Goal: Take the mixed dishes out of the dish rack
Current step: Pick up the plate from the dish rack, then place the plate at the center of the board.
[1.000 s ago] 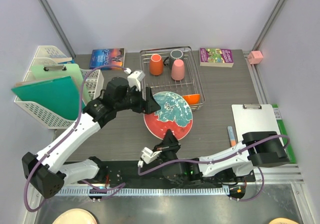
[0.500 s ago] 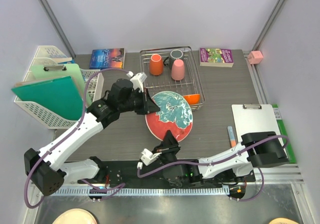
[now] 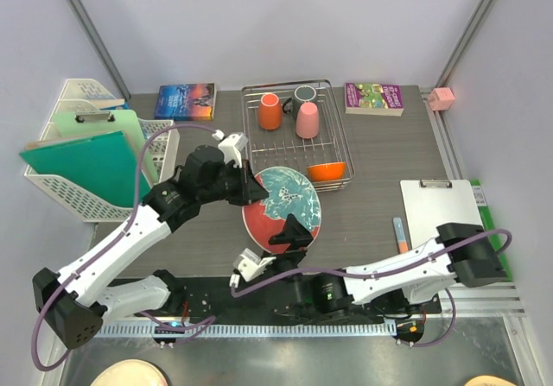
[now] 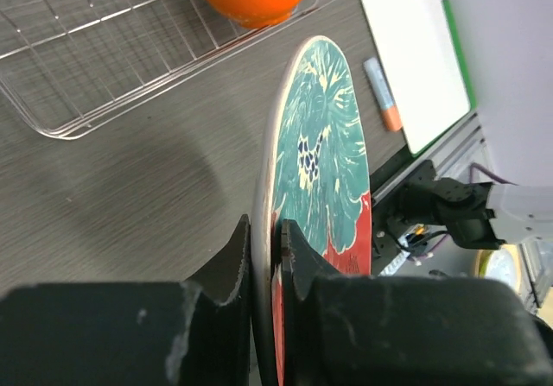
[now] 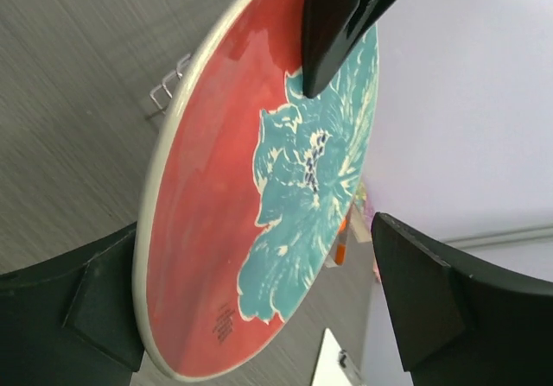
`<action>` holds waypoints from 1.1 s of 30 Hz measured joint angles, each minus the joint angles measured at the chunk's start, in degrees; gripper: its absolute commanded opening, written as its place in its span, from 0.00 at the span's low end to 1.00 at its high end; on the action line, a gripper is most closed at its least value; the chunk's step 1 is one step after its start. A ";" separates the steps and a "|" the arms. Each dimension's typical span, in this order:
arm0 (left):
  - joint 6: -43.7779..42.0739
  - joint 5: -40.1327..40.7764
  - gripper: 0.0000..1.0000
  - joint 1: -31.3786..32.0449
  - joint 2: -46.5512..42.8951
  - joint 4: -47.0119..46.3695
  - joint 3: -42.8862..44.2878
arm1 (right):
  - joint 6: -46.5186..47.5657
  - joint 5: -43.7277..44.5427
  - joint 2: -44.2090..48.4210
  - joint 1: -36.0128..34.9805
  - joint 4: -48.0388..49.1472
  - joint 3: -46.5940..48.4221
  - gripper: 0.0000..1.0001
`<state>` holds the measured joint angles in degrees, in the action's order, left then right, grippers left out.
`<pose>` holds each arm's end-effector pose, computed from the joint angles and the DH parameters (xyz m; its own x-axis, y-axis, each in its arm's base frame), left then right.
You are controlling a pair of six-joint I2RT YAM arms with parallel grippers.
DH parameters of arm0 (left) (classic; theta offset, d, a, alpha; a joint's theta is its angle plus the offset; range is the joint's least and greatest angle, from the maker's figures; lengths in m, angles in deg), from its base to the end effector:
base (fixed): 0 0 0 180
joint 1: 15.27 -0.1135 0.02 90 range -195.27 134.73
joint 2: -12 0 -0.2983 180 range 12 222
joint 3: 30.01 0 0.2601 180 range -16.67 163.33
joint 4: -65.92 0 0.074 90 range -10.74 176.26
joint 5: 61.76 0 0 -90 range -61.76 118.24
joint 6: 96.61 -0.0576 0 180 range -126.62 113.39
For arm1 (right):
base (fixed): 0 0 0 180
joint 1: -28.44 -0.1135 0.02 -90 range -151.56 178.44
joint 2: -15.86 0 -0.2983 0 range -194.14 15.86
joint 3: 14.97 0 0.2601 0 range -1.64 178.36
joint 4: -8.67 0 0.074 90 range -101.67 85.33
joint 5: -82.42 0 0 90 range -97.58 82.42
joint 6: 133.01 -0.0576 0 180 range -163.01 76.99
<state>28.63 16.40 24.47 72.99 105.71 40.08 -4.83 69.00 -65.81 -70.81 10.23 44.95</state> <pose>0.1803 -0.1653 0.3490 -0.7599 -0.1027 -0.6419 0.3954 0.7108 -0.5817 0.0070 0.3055 0.2821 0.2759 -0.8017 -0.5303 -0.2611 0.4684 -0.8440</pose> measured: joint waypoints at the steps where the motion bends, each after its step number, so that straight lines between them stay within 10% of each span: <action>1: 0.46 0.07 0.00 0.00 -0.20 0.13 0.22 | -3.80 -0.96 0.63 -0.02 -4.48 1.86 1.00; 9: 9.29 2.56 0.00 0.92 -4.00 -4.74 4.68 | -26.99 -10.80 22.23 -0.28 -25.49 6.43 1.00; 18: 2.86 10.01 0.00 -0.90 -4.13 -5.27 -2.95 | -34.77 -0.92 65.44 -0.66 -0.83 4.72 1.00; 33: 16.35 10.34 0.00 -0.22 -12.66 -8.28 -27.17 | -35.36 4.09 61.90 -0.72 -1.70 -3.98 1.00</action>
<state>44.98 26.74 24.25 60.33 97.43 12.91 -40.20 73.08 -3.91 -71.53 8.52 40.97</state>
